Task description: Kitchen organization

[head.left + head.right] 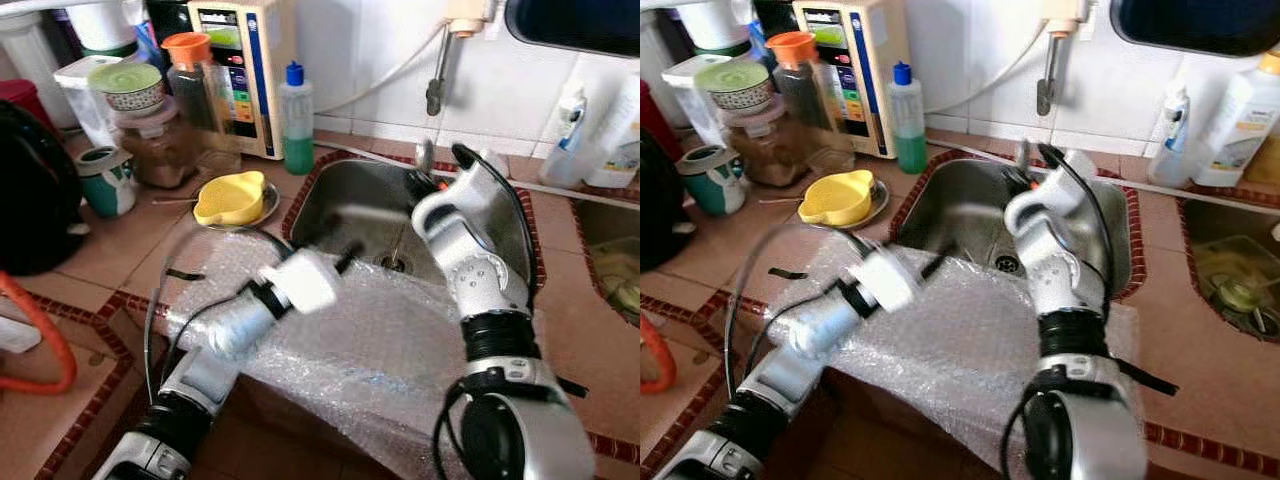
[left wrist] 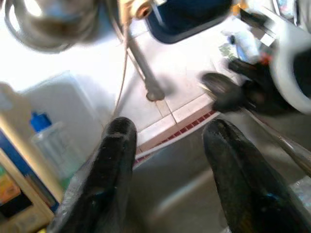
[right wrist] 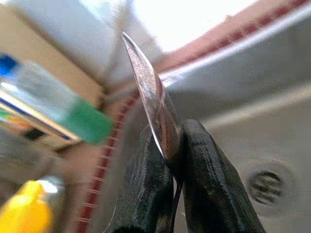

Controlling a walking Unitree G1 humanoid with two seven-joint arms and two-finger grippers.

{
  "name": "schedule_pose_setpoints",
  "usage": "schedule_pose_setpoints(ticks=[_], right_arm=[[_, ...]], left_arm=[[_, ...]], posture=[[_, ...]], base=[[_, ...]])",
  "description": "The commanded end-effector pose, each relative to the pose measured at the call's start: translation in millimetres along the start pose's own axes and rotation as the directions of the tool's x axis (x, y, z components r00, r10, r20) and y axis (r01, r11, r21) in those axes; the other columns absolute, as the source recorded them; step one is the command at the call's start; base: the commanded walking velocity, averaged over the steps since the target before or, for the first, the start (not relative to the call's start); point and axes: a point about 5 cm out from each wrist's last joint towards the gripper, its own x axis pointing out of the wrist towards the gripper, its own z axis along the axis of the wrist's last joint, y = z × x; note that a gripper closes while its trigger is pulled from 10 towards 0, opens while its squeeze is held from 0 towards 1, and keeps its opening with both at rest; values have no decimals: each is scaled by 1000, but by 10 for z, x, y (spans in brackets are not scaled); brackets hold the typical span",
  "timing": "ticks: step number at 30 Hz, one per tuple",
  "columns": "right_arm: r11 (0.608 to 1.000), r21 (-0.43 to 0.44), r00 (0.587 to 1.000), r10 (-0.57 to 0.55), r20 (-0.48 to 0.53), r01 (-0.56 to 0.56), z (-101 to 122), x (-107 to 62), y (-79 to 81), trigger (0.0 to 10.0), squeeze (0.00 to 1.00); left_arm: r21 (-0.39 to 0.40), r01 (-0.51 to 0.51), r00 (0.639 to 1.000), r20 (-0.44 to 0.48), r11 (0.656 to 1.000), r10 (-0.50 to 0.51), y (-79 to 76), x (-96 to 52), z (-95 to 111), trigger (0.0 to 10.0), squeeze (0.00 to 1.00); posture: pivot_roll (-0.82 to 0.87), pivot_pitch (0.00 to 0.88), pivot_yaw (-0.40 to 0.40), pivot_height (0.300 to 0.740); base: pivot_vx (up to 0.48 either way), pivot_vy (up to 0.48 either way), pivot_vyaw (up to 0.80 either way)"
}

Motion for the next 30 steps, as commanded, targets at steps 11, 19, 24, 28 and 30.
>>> schedule_pose_setpoints(ticks=[11,19,24,28,30], right_arm=[[927,-372,996,75,58,-48,99,123,-111,0,0],[764,-619,980,190,-54,-182,-39,130,-62,0,0],[717,-655,971,178,-157,-237,-195,101,-165,0,0],[679,-694,970,144,-193,-239,-249,81,-251,3451,0],[655,-715,969,129,-211,-243,-271,70,-291,10000,0]], left_arm=[[-158,81,994,-58,984,-91,-157,-66,9,10000,1000],[-263,97,981,-137,960,-136,-238,-162,-59,10000,1000],[-256,106,973,-172,961,-153,-264,-209,-66,10000,1000],[-258,100,971,-185,961,-151,-256,-227,-63,10000,1000],[-256,99,969,-193,961,-152,-255,-239,-67,10000,1000]], posture=[[120,0,35,740],[138,0,39,740],[154,0,35,740],[162,0,32,740],[169,0,29,740]], base=[[0,0,0],[0,0,0],[0,0,0],[0,0,0],[0,0,0]])
